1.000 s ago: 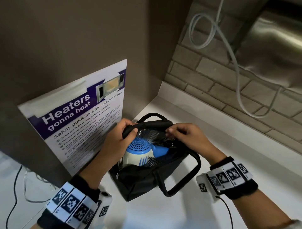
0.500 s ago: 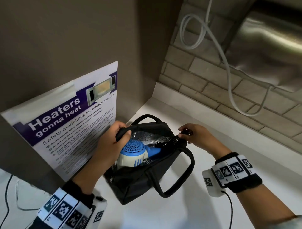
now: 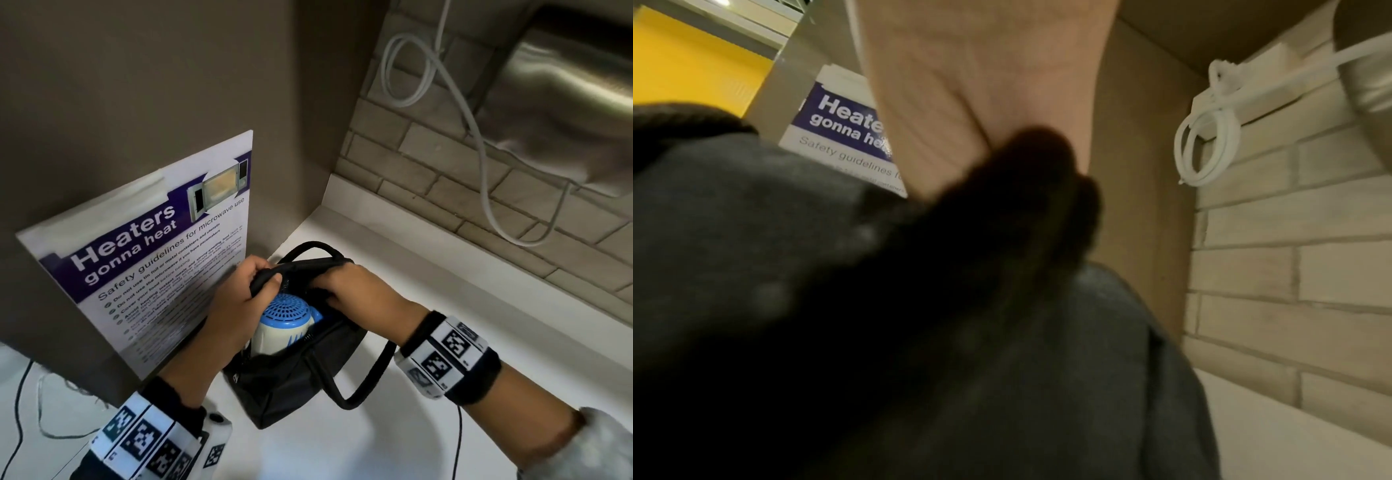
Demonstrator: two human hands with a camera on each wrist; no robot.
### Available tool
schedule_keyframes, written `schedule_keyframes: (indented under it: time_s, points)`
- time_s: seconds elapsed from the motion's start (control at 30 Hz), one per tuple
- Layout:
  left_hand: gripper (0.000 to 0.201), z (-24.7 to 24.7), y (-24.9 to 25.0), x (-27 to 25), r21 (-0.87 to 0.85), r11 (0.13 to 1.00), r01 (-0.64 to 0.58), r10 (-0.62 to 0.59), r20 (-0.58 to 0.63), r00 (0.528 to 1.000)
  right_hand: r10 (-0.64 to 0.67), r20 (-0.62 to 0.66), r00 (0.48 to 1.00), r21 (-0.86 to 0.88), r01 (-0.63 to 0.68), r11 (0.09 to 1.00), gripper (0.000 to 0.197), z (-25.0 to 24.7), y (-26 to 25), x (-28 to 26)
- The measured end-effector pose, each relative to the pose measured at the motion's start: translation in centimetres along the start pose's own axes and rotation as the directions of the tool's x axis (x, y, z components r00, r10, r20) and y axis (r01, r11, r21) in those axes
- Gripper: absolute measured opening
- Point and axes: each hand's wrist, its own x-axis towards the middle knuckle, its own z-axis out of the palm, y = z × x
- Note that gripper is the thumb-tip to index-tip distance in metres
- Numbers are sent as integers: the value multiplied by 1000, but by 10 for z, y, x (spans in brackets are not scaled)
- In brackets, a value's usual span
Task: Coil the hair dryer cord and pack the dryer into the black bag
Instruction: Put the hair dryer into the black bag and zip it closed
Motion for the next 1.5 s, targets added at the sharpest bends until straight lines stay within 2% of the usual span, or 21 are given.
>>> schedule_keyframes:
  time_s: [0.1,0.17,0.23,0.33,0.4,0.43,0.5,0.53,0.6,0.67,0.8,0.93,1.03,1.13,1.2,1.27,1.3,1.37,1.4,1.43,1.5]
  points:
    - [14,-1,1,-1,-4,1000,-2,2,13,1000,36,133,990,63,-45,997,28,8,1,16]
    - [10,-1,1,-1,3,1000,-4,4,15,1000,80,224,971,111,-107,988,28,12,2,21]
    - [5,-1,1,-1,14,1000,-9,9,16,1000,102,248,963,120,-135,984,26,12,4,22]
    - [5,-2,0,-1,7,1000,-8,8,11,1000,151,169,974,205,-184,961,20,-2,8,13]
    - [5,-2,-1,0,1,1000,1,-1,11,1000,255,4,967,302,-244,921,10,-11,12,1]
    - [5,-2,-2,0,-3,1000,5,-5,14,1000,320,-90,943,312,-278,908,6,-14,15,-5]
    - [6,-1,-2,1,-18,1000,12,-12,16,1000,417,-207,885,237,-368,899,24,-17,20,-15]
    - [6,-1,-3,1,-29,999,17,-16,16,1000,438,-202,876,172,-408,896,36,-15,25,-17]
    - [9,0,-5,1,-65,998,26,-25,19,1000,463,-73,883,48,-461,886,54,-10,32,-16]
    - [11,-1,-6,1,-81,996,34,-32,29,999,450,26,893,-40,-449,893,61,0,39,-10]
    - [16,-4,-4,3,-77,996,49,-47,31,998,347,5,938,-121,-344,931,60,15,49,2]
    - [16,-5,0,3,-63,996,68,-65,42,997,246,-147,958,-9,-250,968,54,7,48,-5]
    - [13,-5,4,0,-10,997,75,-74,42,996,133,-316,939,-32,-151,988,50,-3,42,-15]
    - [38,-3,8,-4,23,999,-31,30,63,998,116,-411,904,-11,-132,991,49,-10,32,-20]
    - [58,-3,12,-3,183,958,-222,211,78,974,163,-443,882,77,-144,987,43,-13,26,-19]
    - [62,-2,18,1,408,824,-393,373,132,918,201,-445,873,117,-166,979,30,-14,20,-17]
    - [60,0,21,4,487,758,-435,411,161,897,210,-442,872,97,-186,978,22,-14,17,-16]
    - [53,5,29,9,594,676,-437,407,194,893,269,-407,873,35,-280,959,15,-17,11,-14]
    - [50,8,32,11,634,649,-421,387,202,900,334,-345,877,20,-349,937,18,-20,7,-13]
    - [47,12,33,14,666,622,-412,372,211,904,401,-252,881,10,-412,911,24,-22,5,-13]
    - [41,19,37,19,708,578,-405,350,233,907,430,-112,896,-5,-433,901,40,-27,1,-13]
